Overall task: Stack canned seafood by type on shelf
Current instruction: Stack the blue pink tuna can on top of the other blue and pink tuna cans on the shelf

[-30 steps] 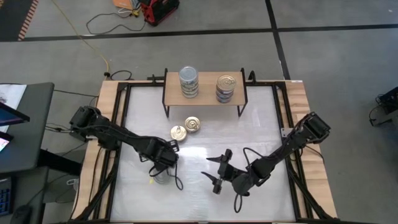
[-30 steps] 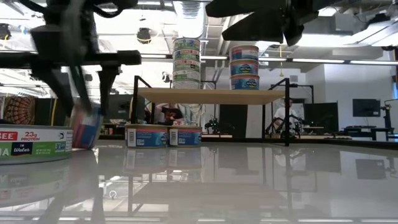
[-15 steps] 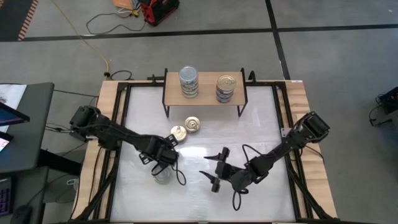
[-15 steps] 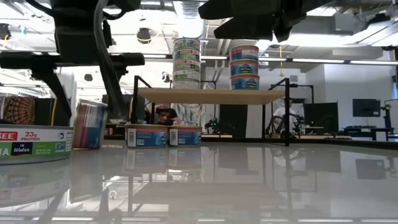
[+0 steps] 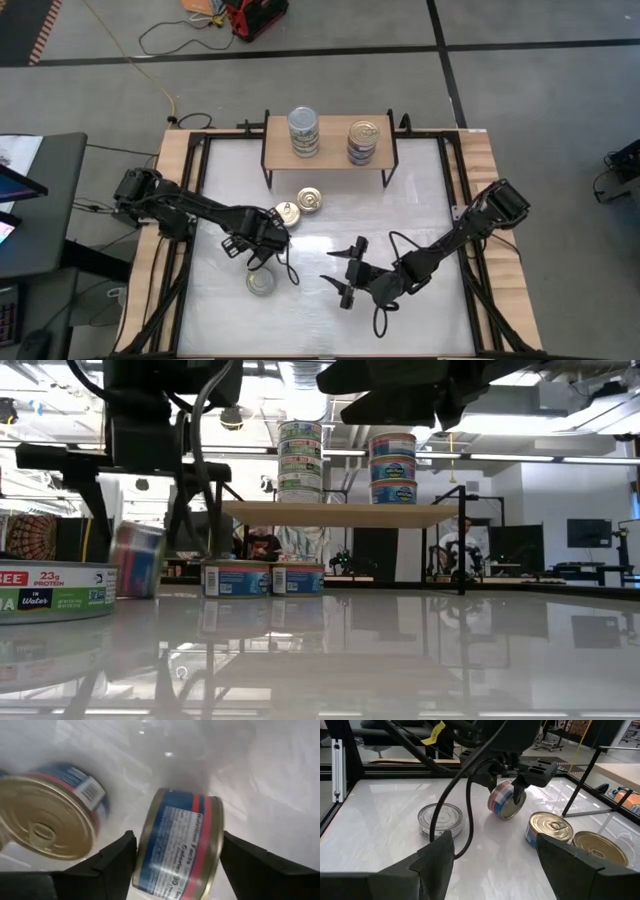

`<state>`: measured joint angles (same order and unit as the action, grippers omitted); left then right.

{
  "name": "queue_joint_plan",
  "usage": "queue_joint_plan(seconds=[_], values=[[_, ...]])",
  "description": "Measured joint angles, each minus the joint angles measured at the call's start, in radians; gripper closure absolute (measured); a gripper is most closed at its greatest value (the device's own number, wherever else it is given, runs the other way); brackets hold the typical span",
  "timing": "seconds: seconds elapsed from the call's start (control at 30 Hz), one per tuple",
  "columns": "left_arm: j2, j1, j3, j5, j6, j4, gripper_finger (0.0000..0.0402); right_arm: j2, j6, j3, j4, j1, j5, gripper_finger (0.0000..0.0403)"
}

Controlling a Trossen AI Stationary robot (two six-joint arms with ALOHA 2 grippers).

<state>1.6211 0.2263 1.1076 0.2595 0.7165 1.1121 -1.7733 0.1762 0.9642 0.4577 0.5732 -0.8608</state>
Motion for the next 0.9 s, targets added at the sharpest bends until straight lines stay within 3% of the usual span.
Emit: queue_joint_plan(seconds=[0.27, 0.37, 0.6, 0.9], values=[[0.000, -0.002, -0.010, -0.024, 0.022, 0.006, 0.0200, 0.000, -0.002, 0.000, 0.007, 0.000, 0.000, 0.0097], [-0.003, 0.000, -0.046, 0.012, 0.056, 0.017, 0.0216, 0.000, -0.006, 0.000, 0.018, 0.002, 0.000, 0.0097], [0.000, 0.005, -0.089, 0.107, 0.057, 0.025, 0.0212, 0.000, -0.029, 0.000, 0.036, 0.004, 0.000, 0.0097], [0.001, 0.005, 0.010, 0.107, 0.003, -0.021, 0.0217, 0.017, -0.069, 0.000, 0.024, 0.020, -0.003, 0.0097]])
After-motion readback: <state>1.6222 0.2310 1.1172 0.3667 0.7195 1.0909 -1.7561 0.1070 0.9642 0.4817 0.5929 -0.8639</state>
